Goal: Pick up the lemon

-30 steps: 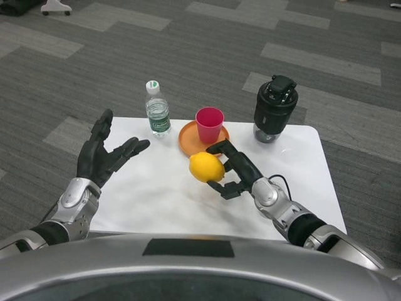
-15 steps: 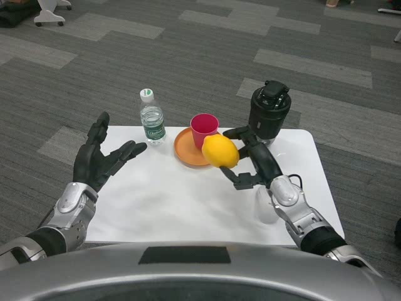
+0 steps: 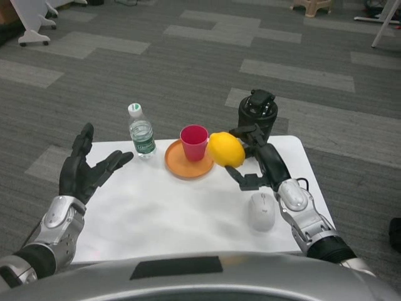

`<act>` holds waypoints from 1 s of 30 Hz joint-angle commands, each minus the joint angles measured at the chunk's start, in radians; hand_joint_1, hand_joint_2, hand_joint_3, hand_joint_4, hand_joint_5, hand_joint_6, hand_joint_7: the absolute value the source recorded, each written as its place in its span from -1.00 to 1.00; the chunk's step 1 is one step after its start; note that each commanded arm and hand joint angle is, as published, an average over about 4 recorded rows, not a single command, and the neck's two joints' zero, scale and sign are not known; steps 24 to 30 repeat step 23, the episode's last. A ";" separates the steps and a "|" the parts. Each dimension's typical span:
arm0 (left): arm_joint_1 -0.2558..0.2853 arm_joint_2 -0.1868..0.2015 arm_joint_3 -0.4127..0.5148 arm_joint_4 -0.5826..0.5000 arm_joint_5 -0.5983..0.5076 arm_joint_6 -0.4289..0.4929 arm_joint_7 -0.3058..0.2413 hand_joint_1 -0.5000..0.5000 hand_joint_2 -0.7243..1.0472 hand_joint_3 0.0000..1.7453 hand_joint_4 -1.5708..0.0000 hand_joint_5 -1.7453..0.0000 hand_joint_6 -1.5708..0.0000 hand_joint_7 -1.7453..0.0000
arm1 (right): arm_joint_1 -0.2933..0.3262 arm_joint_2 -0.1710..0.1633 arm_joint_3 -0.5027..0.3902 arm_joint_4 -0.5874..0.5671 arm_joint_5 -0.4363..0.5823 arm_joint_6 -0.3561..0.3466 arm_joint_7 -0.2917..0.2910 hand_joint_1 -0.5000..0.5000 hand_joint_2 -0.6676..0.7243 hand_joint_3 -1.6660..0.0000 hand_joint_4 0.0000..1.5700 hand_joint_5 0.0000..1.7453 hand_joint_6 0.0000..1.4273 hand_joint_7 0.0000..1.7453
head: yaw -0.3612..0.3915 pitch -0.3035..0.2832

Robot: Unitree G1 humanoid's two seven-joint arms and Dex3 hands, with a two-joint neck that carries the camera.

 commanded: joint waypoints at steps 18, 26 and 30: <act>-0.034 0.010 0.002 0.020 0.005 0.004 0.004 1.00 1.00 -0.90 1.00 1.00 1.00 1.00 | -0.002 -0.015 -0.026 -0.010 0.011 -0.008 0.001 -0.42 -0.86 -0.43 -0.82 0.89 -0.88 0.52 | -0.025 0.031; -0.034 0.010 0.004 0.022 0.005 0.004 0.005 1.00 1.00 -0.90 1.00 1.00 1.00 1.00 | -0.002 -0.015 -0.026 -0.008 0.012 -0.008 0.000 -0.42 -0.85 -0.43 -0.82 0.89 -0.88 0.52 | -0.025 0.029; -0.034 0.010 0.004 0.022 0.005 0.004 0.005 1.00 1.00 -0.90 1.00 1.00 1.00 1.00 | -0.002 -0.015 -0.026 -0.008 0.012 -0.008 0.000 -0.42 -0.85 -0.43 -0.82 0.89 -0.88 0.52 | -0.025 0.029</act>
